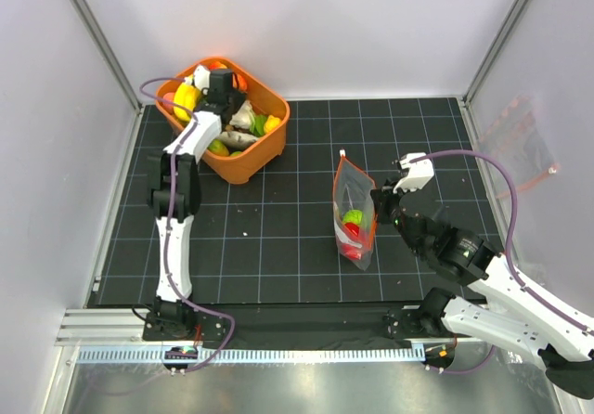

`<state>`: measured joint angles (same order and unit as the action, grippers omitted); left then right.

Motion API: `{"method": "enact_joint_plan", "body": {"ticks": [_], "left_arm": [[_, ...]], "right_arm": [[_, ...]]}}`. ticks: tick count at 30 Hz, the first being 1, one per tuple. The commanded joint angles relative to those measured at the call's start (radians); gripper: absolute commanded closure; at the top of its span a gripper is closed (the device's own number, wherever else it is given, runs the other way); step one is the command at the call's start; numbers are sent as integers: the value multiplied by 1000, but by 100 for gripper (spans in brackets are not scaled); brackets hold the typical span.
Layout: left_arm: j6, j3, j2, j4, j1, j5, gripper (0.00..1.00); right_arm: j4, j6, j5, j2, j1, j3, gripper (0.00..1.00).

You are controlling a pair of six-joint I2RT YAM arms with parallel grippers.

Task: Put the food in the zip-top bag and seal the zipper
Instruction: Pick up the fake vegetable from the bin.

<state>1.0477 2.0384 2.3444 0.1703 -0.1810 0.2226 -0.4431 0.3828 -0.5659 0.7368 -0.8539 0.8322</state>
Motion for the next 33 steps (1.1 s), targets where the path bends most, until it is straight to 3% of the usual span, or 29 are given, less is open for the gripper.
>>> {"method": "enact_joint_plan", "body": {"ticks": [1, 14, 22, 25, 33], "left_arm": [[-12, -85, -154, -104, 8, -11, 100], [0, -392, -462, -166, 6, -254, 100], [-41, -681, -746, -166, -17, -400, 100], [-28, -767, -836, -166, -52, -425, 100], [-99, -847, -990, -134, -296, -482, 100]], "right_arm": [[1, 14, -2, -13, 3, 41, 99], [-28, 27, 20, 15, 3, 65, 99], [-13, 36, 54, 61, 3, 85, 99], [-3, 42, 64, 76, 1, 91, 99], [-19, 57, 84, 92, 3, 110, 99]]}}
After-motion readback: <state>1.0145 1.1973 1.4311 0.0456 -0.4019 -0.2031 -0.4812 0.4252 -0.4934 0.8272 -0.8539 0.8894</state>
